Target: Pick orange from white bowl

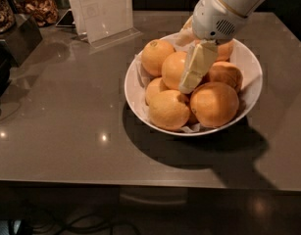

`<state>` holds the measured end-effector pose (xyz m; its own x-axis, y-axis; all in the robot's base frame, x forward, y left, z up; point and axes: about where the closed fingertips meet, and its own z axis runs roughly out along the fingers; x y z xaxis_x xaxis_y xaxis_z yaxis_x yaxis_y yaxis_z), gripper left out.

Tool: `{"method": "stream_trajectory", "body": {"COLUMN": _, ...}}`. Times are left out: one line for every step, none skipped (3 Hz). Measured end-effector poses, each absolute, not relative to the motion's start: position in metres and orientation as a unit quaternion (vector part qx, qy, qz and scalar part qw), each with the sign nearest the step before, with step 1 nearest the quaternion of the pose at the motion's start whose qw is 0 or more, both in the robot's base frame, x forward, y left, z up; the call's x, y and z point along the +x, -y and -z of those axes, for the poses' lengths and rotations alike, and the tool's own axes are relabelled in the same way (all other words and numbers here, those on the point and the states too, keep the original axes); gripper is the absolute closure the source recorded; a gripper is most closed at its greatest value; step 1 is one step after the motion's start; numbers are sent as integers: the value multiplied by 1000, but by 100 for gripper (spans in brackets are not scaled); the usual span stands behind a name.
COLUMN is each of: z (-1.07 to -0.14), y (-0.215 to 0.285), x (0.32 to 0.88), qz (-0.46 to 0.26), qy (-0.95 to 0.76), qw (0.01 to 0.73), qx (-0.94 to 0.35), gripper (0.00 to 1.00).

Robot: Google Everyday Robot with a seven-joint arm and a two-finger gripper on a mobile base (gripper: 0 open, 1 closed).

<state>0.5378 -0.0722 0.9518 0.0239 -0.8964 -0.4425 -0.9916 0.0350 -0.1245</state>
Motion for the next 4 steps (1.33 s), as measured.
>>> {"method": "stream_trajectory", "body": {"z": -950, "y": 71, "x": 539, "qz": -117, "qy": -689, "qw": 207, "qx": -685, "gripper": 22}}
{"method": "stream_trajectory", "body": {"z": -947, "y": 70, "x": 540, "qz": -120, "qy": -690, "qw": 205, "qx": -683, "gripper": 19}}
{"method": "stream_trajectory", "body": {"z": -943, "y": 75, "x": 540, "qz": -117, "qy": -696, "qw": 201, "qx": -679, "gripper": 17}}
{"method": "stream_trajectory", "body": {"z": -941, "y": 78, "x": 541, "qz": -114, "qy": -699, "qw": 200, "qx": -677, "gripper": 16}}
